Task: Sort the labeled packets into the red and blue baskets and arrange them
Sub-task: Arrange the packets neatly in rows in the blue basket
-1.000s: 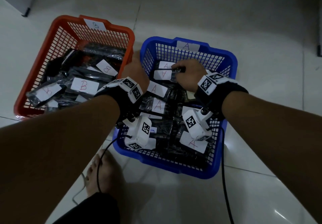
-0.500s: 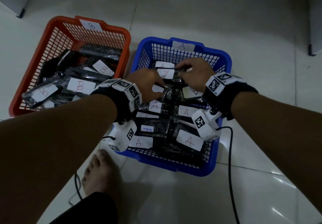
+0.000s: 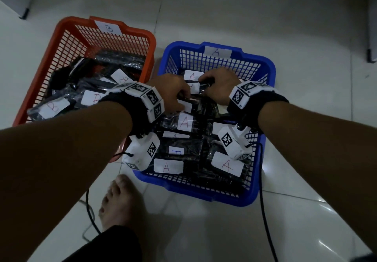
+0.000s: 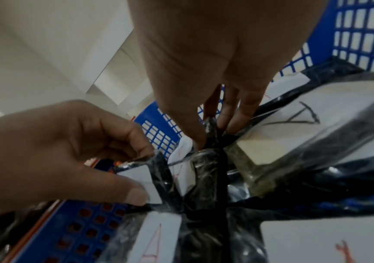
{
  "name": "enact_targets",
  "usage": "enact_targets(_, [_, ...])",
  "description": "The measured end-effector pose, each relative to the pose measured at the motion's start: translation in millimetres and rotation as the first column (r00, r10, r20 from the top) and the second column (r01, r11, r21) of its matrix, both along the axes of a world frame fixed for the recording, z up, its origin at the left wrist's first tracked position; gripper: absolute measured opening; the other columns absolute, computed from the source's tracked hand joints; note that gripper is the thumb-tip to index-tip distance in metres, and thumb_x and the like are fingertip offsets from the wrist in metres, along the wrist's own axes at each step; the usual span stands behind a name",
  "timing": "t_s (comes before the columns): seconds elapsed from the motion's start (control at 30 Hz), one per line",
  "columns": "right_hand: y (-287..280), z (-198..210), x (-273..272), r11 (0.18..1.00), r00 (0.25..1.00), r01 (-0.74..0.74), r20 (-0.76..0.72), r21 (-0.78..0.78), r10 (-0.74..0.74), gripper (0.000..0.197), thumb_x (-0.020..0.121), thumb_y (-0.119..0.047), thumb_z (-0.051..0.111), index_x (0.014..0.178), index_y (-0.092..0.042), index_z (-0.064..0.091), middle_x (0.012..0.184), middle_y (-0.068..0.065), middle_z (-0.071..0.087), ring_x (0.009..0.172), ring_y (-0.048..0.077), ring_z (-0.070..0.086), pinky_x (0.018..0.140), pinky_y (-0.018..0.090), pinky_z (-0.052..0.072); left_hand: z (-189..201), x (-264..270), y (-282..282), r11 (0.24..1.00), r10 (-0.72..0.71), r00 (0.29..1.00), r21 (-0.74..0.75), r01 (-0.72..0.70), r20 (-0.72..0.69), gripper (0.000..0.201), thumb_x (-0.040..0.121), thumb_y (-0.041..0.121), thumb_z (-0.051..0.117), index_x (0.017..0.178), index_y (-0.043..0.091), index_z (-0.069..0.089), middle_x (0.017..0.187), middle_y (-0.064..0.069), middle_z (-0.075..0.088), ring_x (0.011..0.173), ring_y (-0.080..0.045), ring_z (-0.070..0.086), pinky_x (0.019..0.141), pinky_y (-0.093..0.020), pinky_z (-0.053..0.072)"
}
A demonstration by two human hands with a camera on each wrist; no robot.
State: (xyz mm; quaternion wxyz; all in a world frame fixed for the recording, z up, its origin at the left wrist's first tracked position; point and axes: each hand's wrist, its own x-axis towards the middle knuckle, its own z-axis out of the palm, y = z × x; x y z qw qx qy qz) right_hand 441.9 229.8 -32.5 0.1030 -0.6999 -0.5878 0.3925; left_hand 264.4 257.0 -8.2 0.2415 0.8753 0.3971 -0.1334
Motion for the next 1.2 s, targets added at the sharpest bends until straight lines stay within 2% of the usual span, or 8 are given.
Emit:
enact_targets(0.2, [-1.8, -2.4, 7.4, 0.998, 0.997, -0.031, 0.074, 0.049, 0.027, 0.035, 0.088, -0.012, 0.066, 0.122, -0.019, 0.068, 0.125, 0.0, 0.065, 0.114, 0.017, 0.06, 0.09, 0.015, 0.038, 5.2, 7.1, 11.4, 0.986, 0.157, 0.978, -0.083, -0.147, 0.135, 0.023, 0.085, 0.02, 0.07, 0.107, 0.014, 0.071, 0.095, 0.004, 0.066, 0.088, -0.009, 0.059, 0.079, -0.022, 0.045])
enact_targets(0.37, [5.7, -3.8, 4.0, 0.998, 0.995, -0.005, 0.095, 0.067, -0.002, 0.039, 0.083, -0.014, 0.071, 0.122, -0.02, 0.068, 0.124, 0.003, 0.067, 0.113, 0.02, 0.062, 0.101, 0.027, 0.046, 5.6, 5.1, 20.3, 0.984, 0.144, 0.985, -0.119, -0.133, 0.095, 0.03, 0.086, 0.021, 0.069, 0.116, 0.015, 0.068, 0.11, 0.0, 0.069, 0.088, -0.006, 0.057, 0.083, -0.022, 0.046])
enact_targets(0.53, [-4.1, -1.2, 13.5, 0.979, 0.994, 0.097, 0.026, 0.179, -0.103, 0.025, 0.086, -0.005, 0.06, 0.106, -0.016, 0.07, 0.109, 0.005, 0.07, 0.101, 0.02, 0.064, 0.084, 0.022, 0.048, 4.5, 5.0, 20.4, 0.983, 0.16, 0.982, -0.108, -0.15, 0.096, 0.029, 0.091, 0.018, 0.063, 0.119, 0.013, 0.067, 0.113, -0.003, 0.068, 0.089, -0.008, 0.054, 0.081, -0.021, 0.042])
enact_targets(0.63, [-13.3, 11.5, 30.3, 0.984, 0.997, 0.049, 0.046, 0.172, -0.057, 0.026, 0.087, -0.002, 0.052, 0.101, -0.014, 0.07, 0.107, 0.007, 0.069, 0.1, 0.021, 0.064, 0.084, 0.025, 0.049, 4.2, 13.2, 21.8, 0.975, 0.201, 0.972, -0.115, -0.188, 0.123, 0.03, 0.093, 0.012, 0.058, 0.121, 0.015, 0.065, 0.113, -0.003, 0.066, 0.092, -0.011, 0.056, 0.079, -0.022, 0.041])
enact_targets(0.73, [-19.3, 21.6, 47.6, 0.991, 0.979, -0.109, 0.179, 0.076, 0.094, 0.025, 0.086, -0.005, 0.056, 0.105, -0.012, 0.072, 0.111, 0.009, 0.068, 0.103, 0.024, 0.063, 0.09, 0.031, 0.052, 1.5, 24.8, 28.8, 0.959, 0.269, 0.954, -0.128, -0.253, 0.13, 0.035, 0.095, 0.01, 0.053, 0.128, 0.02, 0.06, 0.123, -0.006, 0.061, 0.105, -0.022, 0.059, 0.084, -0.027, 0.046])
enact_targets(0.83, [-22.6, 20.1, 58.9, 0.981, 0.943, -0.191, 0.274, -0.02, 0.189, 0.028, 0.086, -0.012, 0.061, 0.112, -0.013, 0.069, 0.116, 0.011, 0.066, 0.105, 0.028, 0.062, 0.092, 0.036, 0.052, -2.3, 35.2, 34.4, 0.967, 0.252, 0.96, -0.075, -0.244, 0.12, 0.038, 0.093, 0.009, 0.05, 0.127, 0.024, 0.06, 0.125, -0.007, 0.062, 0.105, -0.027, 0.061, 0.087, -0.033, 0.051])
enact_targets(1.03, [-17.0, 16.3, 57.2, 0.969, 0.895, -0.247, 0.383, 0.0, 0.228, 0.04, 0.09, -0.015, 0.062, 0.13, -0.01, 0.057, 0.125, 0.014, 0.06, 0.112, 0.031, 0.058, 0.091, 0.037, 0.05, -19.7, 46.2, 34.1, 0.962, 0.26, 0.953, 0.043, -0.27, 0.155, 0.043, 0.09, 0.004, 0.05, 0.128, 0.021, 0.062, 0.126, -0.011, 0.062, 0.107, -0.028, 0.06, 0.085, -0.025, 0.044])
enact_targets(1.2, [-15.8, 15.0, 55.5, 0.972, 0.895, -0.235, 0.39, -0.004, 0.218, 0.037, 0.091, -0.013, 0.059, 0.128, -0.013, 0.058, 0.125, 0.014, 0.058, 0.109, 0.032, 0.058, 0.088, 0.038, 0.051, -30.9, 40.9, 31.9, 0.981, 0.171, 0.98, 0.074, -0.179, 0.103, 0.039, 0.088, 0.026, 0.061, 0.127, 0.022, 0.06, 0.125, -0.012, 0.06, 0.113, -0.031, 0.057, 0.095, -0.042, 0.049])
